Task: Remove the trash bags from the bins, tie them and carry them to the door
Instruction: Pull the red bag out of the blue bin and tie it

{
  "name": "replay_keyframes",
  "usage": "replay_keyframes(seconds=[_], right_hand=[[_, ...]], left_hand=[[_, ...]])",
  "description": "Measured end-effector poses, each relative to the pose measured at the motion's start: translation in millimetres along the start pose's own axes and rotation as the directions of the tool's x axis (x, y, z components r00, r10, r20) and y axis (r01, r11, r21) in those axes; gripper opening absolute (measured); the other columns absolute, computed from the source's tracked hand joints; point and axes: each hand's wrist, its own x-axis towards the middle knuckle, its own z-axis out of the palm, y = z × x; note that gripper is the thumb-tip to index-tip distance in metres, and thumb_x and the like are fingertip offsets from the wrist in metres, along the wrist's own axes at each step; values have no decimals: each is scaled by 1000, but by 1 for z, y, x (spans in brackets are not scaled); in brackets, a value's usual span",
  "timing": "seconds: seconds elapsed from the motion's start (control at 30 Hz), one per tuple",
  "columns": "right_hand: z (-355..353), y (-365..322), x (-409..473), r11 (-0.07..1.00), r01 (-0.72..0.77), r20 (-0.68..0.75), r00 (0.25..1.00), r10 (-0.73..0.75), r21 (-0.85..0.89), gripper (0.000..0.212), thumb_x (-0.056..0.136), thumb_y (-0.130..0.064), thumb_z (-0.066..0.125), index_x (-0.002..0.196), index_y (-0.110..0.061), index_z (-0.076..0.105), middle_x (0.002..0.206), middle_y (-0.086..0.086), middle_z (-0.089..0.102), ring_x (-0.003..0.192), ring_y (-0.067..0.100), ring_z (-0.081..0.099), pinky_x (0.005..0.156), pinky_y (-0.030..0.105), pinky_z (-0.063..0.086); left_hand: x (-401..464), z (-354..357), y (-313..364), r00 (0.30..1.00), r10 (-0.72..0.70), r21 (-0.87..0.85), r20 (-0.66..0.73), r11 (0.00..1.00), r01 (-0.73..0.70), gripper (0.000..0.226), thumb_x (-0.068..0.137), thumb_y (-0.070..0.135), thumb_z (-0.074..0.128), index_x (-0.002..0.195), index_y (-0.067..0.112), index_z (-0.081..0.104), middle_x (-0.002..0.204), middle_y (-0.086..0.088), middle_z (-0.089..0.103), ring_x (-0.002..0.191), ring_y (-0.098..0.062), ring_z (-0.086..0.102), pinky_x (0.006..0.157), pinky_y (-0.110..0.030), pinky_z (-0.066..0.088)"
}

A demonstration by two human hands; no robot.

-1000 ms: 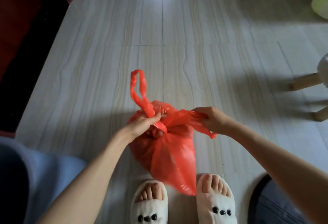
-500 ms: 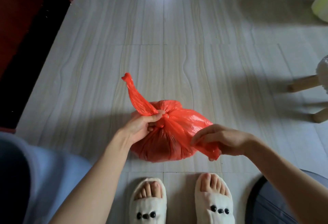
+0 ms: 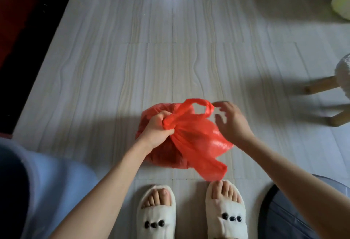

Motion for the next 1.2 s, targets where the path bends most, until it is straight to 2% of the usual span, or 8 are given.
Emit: replay_keyframes(seconds=[0.07,0.17,0.33,0.57,0.8,1.0,1.07,1.2], right_hand=[[15,-5,3,950,307,230,922,-311,53,49,82,-28,54,128,-13,48,131,14,54,123,31,49,102,35,38],[33,-9,5,914,403,440,829,-345,-43,54,84,-36,44,137,-29,35,136,5,49,127,27,44,102,46,40],[40,-18,1,792,562,271,821,-502,-238,35,83,-42,43,105,-25,64,85,-2,66,75,23,62,75,43,51],[38,-26,-14,897,439,171,889,-424,-60,37,83,-44,41,95,-19,67,86,-2,68,80,23,60,71,34,42],[46,-34,-30,906,414,-4,910,-415,94,21,78,-13,46,90,-9,64,88,9,70,84,16,53,77,17,40],[53,-13,-53,949,316,106,944,-313,-17,28,82,-29,43,94,-20,66,86,-2,69,79,16,56,69,33,43],[55,-11,-58,952,304,109,948,-301,-18,27,83,-29,45,96,-22,66,87,-6,69,80,10,50,67,34,43],[55,-18,-59,938,341,134,934,-331,-57,27,84,-29,45,98,-22,67,88,-6,70,78,13,56,70,25,34]], left_hand=[[-2,0,1,986,160,183,40,969,-165,34,76,-5,59,80,26,48,76,14,54,67,-1,50,65,-8,39],[-10,-2,-5,954,294,410,52,865,-289,22,78,11,61,83,26,46,75,12,58,63,-2,52,64,-21,38],[-17,3,-24,830,558,637,8,637,-434,38,69,3,65,86,28,42,75,5,63,67,-18,61,61,-20,34],[-19,9,-35,631,754,656,-186,573,-491,34,73,0,60,101,15,47,88,-9,67,84,-15,57,66,-35,50],[-11,15,-15,801,460,386,-384,868,-313,38,74,28,49,111,26,43,94,2,62,87,-9,54,73,-24,42],[-12,22,0,947,18,-254,-322,961,-105,22,77,-12,57,75,10,57,66,11,58,57,11,58,61,-5,44],[-15,17,-2,981,-146,-529,-129,847,57,24,84,-13,51,76,7,62,75,-8,59,65,-2,63,73,-14,51],[-19,7,-11,975,-171,-476,-140,875,85,13,74,2,68,75,15,66,81,-13,66,78,-26,64,87,-42,51]])
